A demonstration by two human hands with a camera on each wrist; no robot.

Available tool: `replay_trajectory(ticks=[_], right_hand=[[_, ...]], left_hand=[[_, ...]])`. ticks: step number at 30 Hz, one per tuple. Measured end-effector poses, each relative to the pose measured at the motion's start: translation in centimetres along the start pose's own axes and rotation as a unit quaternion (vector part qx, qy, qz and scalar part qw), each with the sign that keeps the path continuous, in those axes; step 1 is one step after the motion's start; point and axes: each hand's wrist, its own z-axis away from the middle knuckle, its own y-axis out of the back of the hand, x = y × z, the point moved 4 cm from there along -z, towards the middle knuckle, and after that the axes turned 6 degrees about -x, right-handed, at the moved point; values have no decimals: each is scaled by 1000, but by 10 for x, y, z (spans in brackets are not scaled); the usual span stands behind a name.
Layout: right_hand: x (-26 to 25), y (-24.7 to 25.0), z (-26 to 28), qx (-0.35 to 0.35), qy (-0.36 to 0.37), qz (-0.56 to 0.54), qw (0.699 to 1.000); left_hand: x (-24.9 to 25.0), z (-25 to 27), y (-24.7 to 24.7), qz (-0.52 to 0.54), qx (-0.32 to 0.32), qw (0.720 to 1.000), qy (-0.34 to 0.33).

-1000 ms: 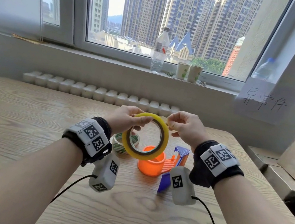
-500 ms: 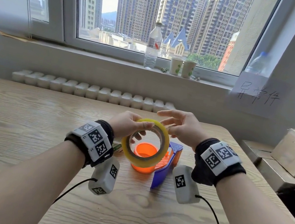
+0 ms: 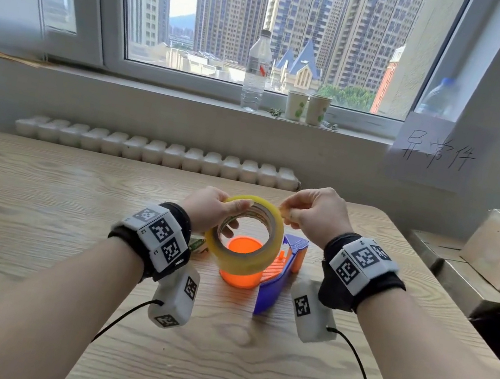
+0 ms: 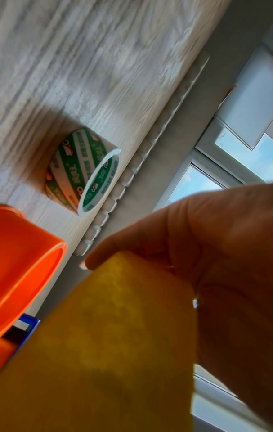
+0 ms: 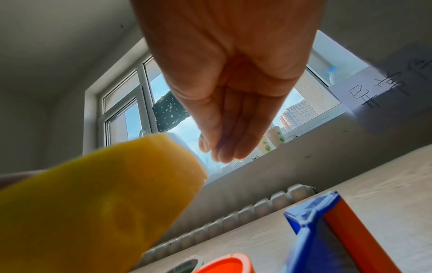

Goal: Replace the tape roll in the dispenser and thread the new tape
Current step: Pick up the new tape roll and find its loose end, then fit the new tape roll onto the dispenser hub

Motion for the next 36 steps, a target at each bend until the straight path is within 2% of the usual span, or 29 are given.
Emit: replay_trajectory(ticks=[5,11,21,25,31,34,36], right_hand=[[14,-3,-5,6,-30,20,999],[24,-12,-7,-16,-51,24,998],[28,-21,-9,-38,-42,82,995],[39,-16,-11,-21,-90,89,992],[56,-17,-10,-97,-181,154,967],[61,-25,-6,-143,-209,113,961],[60,-27,-5,-147,-209,84,963]], left_hand=[[-4,-6,-7,-32,5,999,19],[-13,-14,-10,-146,36,987,53],[-27,-24,-24,-154,30,985,67],[-29,-26,-26,-139,30,987,70],[-31,-31,-26,-122,24,990,72],[-30,-31,-27,-119,20,991,64],[-29,-30,-27,-114,18,992,57]])
